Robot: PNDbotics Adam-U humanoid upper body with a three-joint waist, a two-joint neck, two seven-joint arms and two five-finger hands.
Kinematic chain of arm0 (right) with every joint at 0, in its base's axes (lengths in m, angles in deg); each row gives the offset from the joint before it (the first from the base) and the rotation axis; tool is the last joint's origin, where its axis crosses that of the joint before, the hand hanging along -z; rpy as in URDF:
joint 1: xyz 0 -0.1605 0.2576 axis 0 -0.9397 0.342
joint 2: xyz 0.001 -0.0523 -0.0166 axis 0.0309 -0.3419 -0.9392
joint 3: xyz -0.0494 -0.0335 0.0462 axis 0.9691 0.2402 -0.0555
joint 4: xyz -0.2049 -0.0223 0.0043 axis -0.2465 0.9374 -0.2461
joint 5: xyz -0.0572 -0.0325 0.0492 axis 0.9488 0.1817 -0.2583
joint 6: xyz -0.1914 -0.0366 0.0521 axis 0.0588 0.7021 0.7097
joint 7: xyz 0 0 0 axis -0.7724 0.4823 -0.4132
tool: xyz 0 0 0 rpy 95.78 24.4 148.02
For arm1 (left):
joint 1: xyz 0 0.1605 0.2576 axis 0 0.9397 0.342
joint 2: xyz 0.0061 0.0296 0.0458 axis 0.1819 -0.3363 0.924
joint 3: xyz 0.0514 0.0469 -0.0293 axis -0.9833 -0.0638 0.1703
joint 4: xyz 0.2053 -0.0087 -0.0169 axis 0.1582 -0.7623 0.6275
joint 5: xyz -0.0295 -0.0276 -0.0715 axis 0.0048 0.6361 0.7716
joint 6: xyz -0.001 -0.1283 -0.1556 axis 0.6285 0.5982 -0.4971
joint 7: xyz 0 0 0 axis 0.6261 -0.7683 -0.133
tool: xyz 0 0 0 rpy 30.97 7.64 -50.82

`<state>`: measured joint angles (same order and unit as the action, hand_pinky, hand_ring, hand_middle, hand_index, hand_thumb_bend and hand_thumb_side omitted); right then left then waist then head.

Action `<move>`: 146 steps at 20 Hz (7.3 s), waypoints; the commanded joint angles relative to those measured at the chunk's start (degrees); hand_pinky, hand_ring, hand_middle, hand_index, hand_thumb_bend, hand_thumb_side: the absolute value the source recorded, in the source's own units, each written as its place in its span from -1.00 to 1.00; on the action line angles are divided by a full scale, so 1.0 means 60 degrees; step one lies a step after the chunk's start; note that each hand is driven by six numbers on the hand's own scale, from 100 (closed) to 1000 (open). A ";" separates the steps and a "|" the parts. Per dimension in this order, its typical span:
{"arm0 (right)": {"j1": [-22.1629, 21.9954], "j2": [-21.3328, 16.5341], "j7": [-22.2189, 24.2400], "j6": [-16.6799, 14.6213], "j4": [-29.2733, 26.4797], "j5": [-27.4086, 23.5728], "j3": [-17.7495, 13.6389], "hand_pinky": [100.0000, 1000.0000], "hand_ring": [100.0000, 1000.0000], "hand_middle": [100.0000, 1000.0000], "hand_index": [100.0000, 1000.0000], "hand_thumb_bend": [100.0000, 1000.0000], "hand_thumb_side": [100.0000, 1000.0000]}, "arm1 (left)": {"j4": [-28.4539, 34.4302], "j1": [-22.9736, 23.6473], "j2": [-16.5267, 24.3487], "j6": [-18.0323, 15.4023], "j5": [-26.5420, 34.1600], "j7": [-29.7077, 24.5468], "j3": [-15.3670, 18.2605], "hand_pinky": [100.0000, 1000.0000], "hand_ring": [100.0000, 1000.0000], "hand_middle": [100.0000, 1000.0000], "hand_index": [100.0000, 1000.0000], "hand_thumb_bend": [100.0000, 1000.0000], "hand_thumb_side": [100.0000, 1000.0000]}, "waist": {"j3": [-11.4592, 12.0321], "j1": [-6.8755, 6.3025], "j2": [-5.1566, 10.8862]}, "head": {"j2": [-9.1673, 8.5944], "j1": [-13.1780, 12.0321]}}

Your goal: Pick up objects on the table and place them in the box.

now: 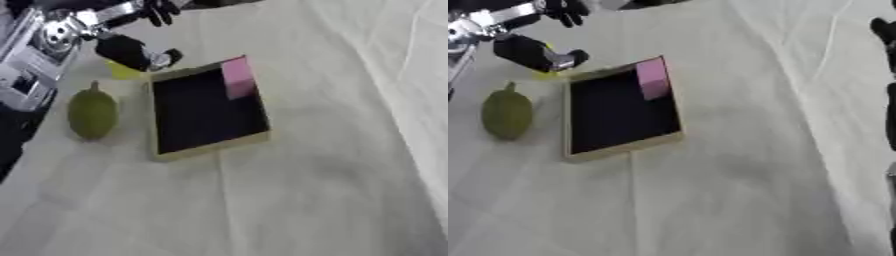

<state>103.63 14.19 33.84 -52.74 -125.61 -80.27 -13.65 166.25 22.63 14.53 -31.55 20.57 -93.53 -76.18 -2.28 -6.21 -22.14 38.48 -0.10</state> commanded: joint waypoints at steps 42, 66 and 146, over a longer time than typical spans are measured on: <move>0.0228 -0.0036 0.0271 0.0017 -0.0193 0.0564 0.0077 0.81 0.99 0.01 0.64 -1.00 0.21 | -0.2006 -0.0090 0.1485 -0.1549 -0.1275 0.0064 0.1261 0.98 0.81 0.66 0.88 0.14 -0.48 | -0.0825 -0.0488 -0.0610 | -0.0904 -0.0271; 0.0437 0.0178 0.0438 0.0253 -0.0193 0.0872 0.0209 0.82 1.00 -0.01 0.64 -1.00 0.22 | -0.2317 -0.0281 0.1714 -0.1395 -0.0579 0.0319 0.1801 0.96 0.78 0.66 0.85 -0.20 -0.73 | -0.0472 -0.0439 -0.1319 | -0.1410 -0.0661; 0.0539 0.0032 0.0378 0.0864 -0.0193 0.0085 0.0319 0.83 0.99 -0.01 0.63 -1.00 0.26 | 0.1081 0.0128 0.1439 -0.0604 0.1316 -0.1295 -0.0234 0.78 0.51 0.26 0.62 -0.72 -0.99 | -0.1265 -0.0900 -0.0207 | -0.0595 -0.0232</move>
<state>106.40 15.26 36.19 -47.64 -126.21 -79.16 -11.58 171.43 23.94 21.20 -35.24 28.65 -100.86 -77.58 -9.91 -11.51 -25.47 34.74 -1.70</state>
